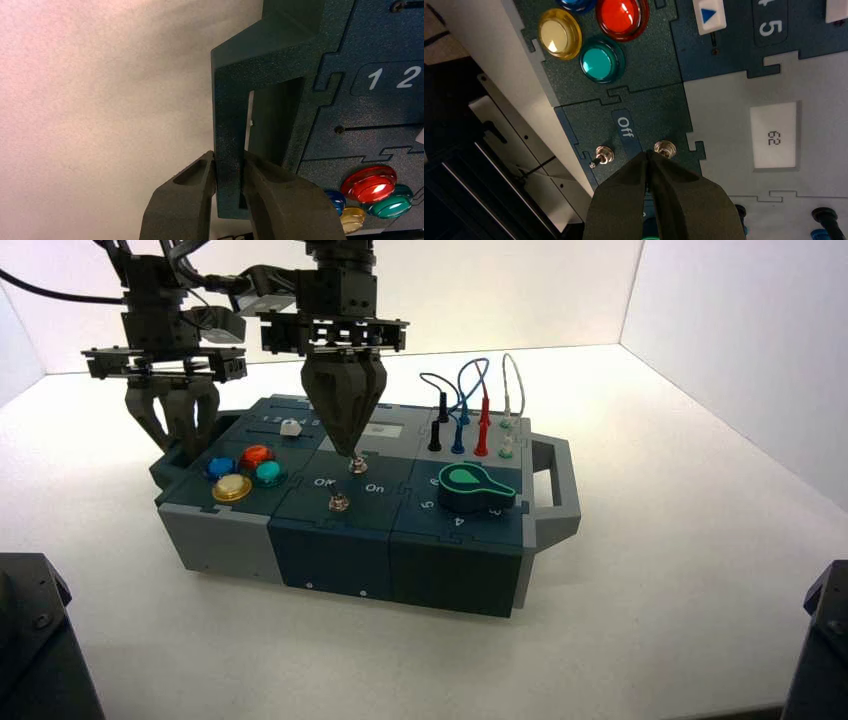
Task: Flip the top switch on with the right gripper.
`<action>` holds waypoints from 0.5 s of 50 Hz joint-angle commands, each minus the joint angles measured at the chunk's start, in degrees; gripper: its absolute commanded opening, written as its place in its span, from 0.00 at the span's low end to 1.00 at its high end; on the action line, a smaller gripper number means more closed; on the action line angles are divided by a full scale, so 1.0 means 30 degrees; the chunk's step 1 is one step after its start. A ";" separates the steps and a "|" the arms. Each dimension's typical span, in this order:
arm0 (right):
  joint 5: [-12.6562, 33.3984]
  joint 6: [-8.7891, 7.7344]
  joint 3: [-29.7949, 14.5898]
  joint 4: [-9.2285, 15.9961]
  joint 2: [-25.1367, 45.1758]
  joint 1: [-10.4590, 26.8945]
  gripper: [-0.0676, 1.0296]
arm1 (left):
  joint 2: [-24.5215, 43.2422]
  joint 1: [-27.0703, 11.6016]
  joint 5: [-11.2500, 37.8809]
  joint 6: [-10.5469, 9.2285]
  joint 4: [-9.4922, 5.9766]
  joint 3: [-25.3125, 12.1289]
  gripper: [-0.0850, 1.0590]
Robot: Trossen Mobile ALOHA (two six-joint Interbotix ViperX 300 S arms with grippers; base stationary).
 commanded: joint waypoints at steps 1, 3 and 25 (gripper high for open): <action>0.0029 -0.0264 -0.0352 0.0000 -0.0293 0.0029 0.04 | -0.0645 0.0439 -0.0381 0.0088 0.0059 -0.0732 0.05; 0.0029 -0.0264 -0.0439 0.0029 -0.0234 0.0029 0.04 | -0.0674 0.0469 -0.0410 0.0088 0.0059 -0.0762 0.05; 0.0381 -0.0264 -0.1348 0.0088 0.0117 0.0029 0.04 | -0.0645 0.0439 -0.0469 0.0088 0.0059 -0.0762 0.05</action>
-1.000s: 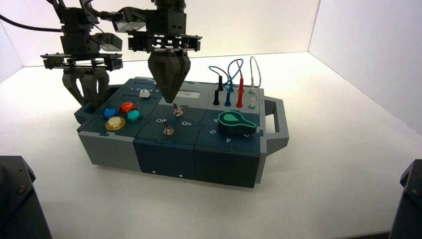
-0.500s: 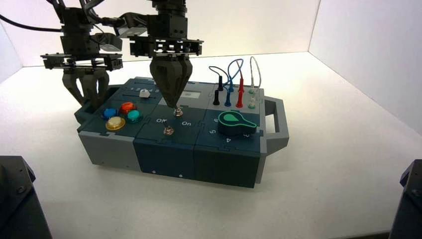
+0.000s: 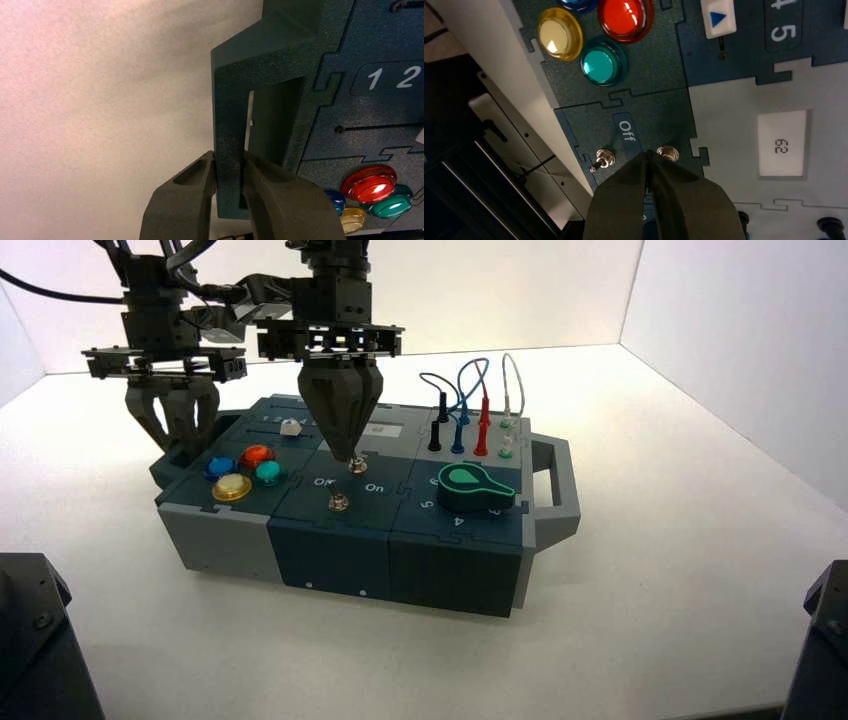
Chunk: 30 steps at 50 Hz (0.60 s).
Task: Flip the top switch on with the right gripper.
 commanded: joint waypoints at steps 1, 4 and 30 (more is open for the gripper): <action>0.0000 -0.0205 -0.0762 0.0029 -0.0381 -0.0029 0.04 | -0.0645 0.0469 -0.0322 0.0088 -0.0029 -0.0674 0.05; 0.0000 -0.0205 -0.0820 0.0029 -0.0352 -0.0029 0.04 | -0.0645 0.0469 -0.0264 0.0088 0.0029 -0.0674 0.05; 0.0176 -0.0205 -0.0820 -0.0117 -0.0205 -0.0088 0.04 | -0.0615 0.0469 -0.0264 0.0146 0.0029 -0.0703 0.05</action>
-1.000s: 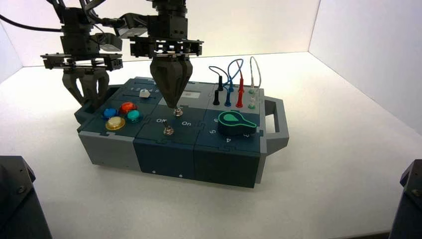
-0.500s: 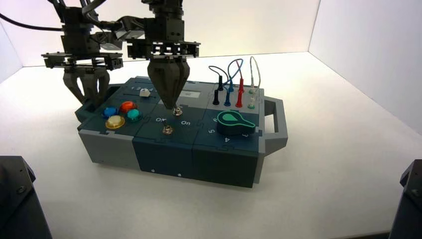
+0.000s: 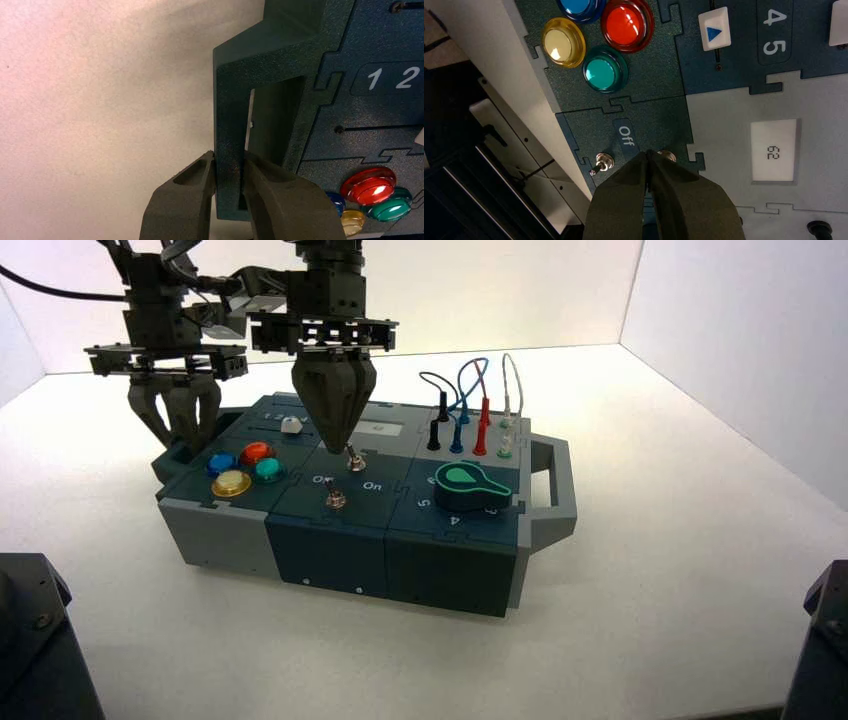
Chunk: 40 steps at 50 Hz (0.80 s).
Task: Flip the top switch on with the right gripper.
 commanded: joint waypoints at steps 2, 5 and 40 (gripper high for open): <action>0.0059 -0.0234 -0.0234 -0.0117 -0.0410 -0.0059 0.04 | -0.0615 0.0439 -0.0146 0.0029 -0.0059 -0.0615 0.05; 0.0059 -0.0234 -0.0176 -0.0205 -0.0381 -0.0088 0.04 | -0.0615 0.0439 -0.0146 0.0059 -0.0059 -0.0586 0.05; 0.0234 -0.0264 -0.0498 -0.0264 0.0029 -0.0322 0.04 | -0.0615 0.0439 -0.0205 0.0059 0.0000 -0.0586 0.05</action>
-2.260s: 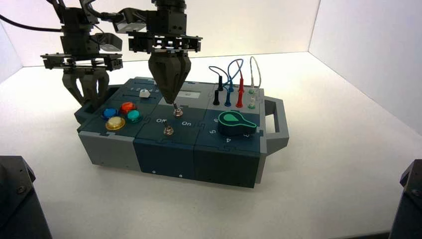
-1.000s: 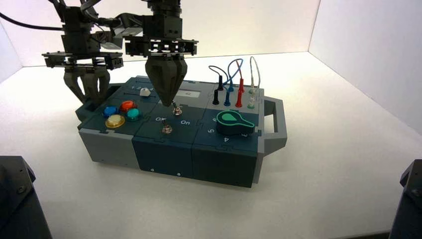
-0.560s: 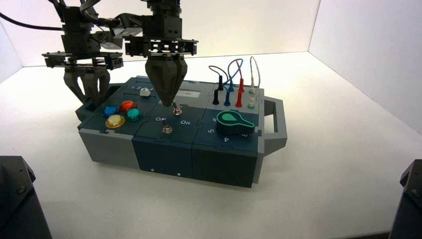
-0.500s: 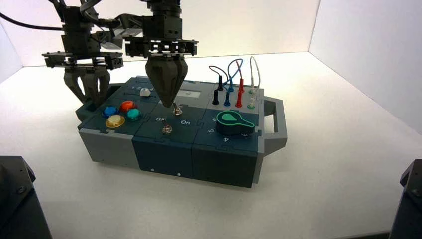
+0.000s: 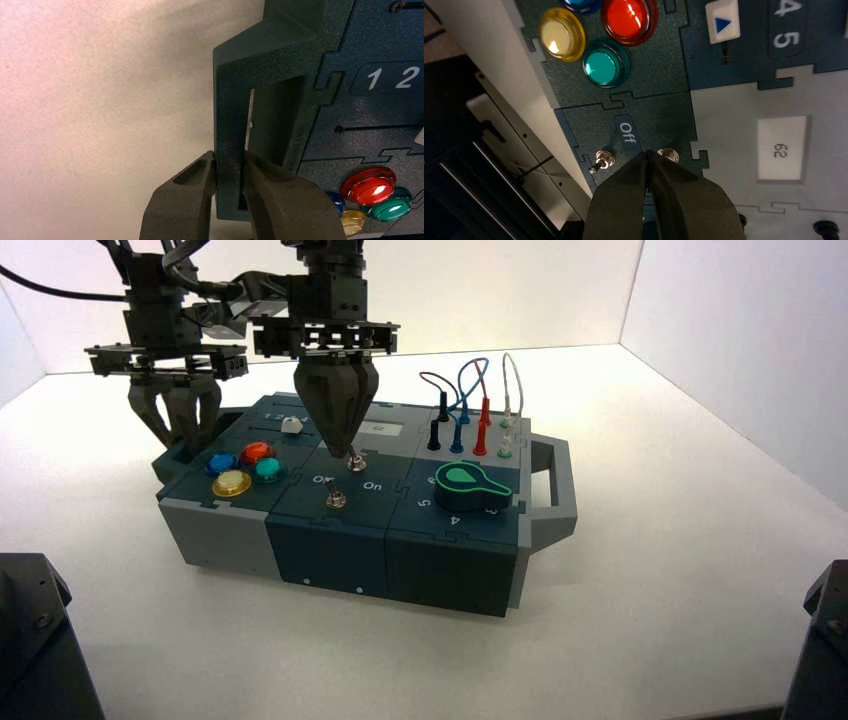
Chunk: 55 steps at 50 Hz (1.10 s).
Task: Flip the top switch on with the right gripper.
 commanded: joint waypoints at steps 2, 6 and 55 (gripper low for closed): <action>0.0088 -0.0264 -0.0615 -0.0117 -0.0205 -0.0234 0.04 | -0.0586 0.0439 -0.0176 0.0059 0.0029 -0.0586 0.05; 0.0146 -0.0293 -0.0908 -0.0088 -0.0088 -0.0146 0.04 | -0.0557 0.0439 -0.0117 0.0059 -0.0029 -0.0615 0.05; 0.0762 -0.0264 -0.1172 -0.0234 -0.0205 -0.0117 0.04 | -0.0498 0.0527 -0.0117 0.0088 0.0029 -0.0674 0.05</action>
